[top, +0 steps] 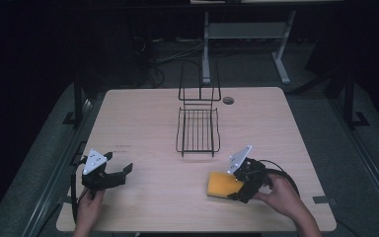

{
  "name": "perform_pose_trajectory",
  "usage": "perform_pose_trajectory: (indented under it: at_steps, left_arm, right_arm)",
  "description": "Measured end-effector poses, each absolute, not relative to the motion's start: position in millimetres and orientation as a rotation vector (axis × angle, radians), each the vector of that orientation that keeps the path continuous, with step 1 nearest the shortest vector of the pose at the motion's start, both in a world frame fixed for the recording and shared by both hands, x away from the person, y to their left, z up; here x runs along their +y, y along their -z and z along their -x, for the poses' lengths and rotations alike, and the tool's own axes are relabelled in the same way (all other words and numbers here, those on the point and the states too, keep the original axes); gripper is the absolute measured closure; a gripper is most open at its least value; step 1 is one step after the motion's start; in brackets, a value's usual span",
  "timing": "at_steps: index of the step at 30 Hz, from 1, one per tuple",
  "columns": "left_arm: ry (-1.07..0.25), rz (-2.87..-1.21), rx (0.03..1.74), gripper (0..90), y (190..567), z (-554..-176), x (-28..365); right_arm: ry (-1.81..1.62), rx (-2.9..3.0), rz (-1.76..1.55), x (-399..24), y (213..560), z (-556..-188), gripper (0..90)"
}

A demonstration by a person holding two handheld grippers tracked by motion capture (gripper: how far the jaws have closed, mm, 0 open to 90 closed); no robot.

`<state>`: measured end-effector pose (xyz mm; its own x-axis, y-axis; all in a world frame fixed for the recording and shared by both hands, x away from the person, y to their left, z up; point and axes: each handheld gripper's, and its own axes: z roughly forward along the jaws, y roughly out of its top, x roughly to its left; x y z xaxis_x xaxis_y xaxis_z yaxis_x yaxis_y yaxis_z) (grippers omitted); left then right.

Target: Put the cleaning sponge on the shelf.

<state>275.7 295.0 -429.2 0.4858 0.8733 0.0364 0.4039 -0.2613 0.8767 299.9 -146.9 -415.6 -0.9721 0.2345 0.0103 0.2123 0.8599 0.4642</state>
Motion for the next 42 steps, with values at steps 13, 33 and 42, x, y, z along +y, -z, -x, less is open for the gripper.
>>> perform_pose_trajectory:
  at_steps: [13, 33, 42]
  left_arm:
    - [-0.676, -1.860, 1.068, 13.9, 429, -276, 296]
    - [-0.673, -1.860, 1.066, 13.9, 429, -276, 296]
    - [-0.674, -1.854, 1.068, 13.9, 429, -276, 297]
  right_arm:
    - [-0.698, 2.974, -0.345, -137, 422, -305, 14.9]
    - [-0.615, 3.036, -0.327, -127, 435, -311, 14.9]
    - [-0.602, 3.049, -0.320, -125, 438, -312, 14.9]
